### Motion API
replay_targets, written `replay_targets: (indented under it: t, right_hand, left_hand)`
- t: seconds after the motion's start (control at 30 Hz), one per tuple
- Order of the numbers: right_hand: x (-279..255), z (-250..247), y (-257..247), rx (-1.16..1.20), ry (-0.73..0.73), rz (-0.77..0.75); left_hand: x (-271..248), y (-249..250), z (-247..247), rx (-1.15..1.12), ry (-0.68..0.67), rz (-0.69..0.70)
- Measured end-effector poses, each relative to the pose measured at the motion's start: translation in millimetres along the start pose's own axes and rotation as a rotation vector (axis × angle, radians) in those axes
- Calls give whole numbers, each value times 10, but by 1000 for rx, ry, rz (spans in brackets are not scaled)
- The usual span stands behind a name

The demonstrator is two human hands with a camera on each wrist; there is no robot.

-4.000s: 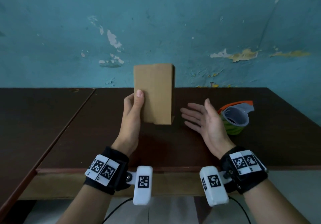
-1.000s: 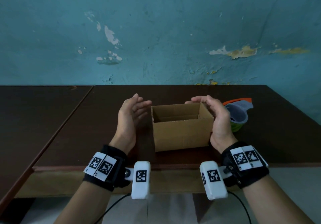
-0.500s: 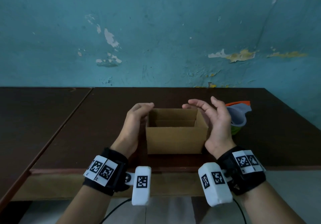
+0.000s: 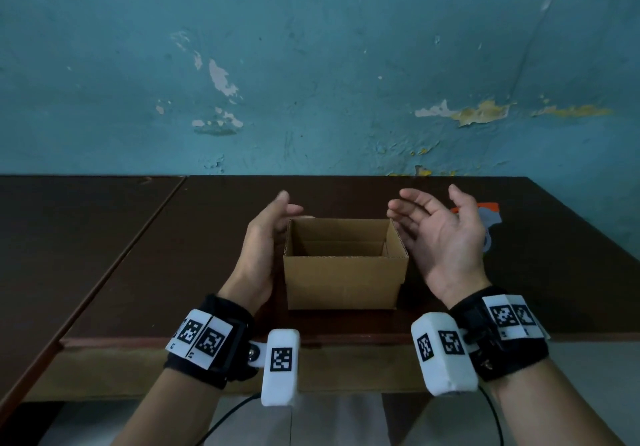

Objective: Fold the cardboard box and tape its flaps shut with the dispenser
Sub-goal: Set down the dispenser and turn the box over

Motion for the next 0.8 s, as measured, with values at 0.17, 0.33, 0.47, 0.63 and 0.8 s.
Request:
replay_targets:
  t: [0.17,0.33,0.47,0.63,0.8]
  right_hand:
    - [30,-35,-100,15,-2,-45]
    - [36,-53,-145,5,-1,-70]
    - [45,-93,-244,10,5,-113]
    - [12,-140,-458,63,24,-169]
    - [24,-259,-662,97,38,-234]
  left_hand:
    - [93,78,-112,-96,80,68]
    - [137,131,-191,-113,130,127]
    - [152,155,-220,-136,157,145]
    - [187,174,-275,-147,190,177]
    - [200,205,-300,-135,207,206]
Point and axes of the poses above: each hand's wrist, its own x-axis towards the middle knuckle, its own z-axis out of the palm, y = z × x, the point moved 9 cm from there along x, towards the middle knuckle, and after that the axes turned 14 degrees about y, right-handed, at the moved point
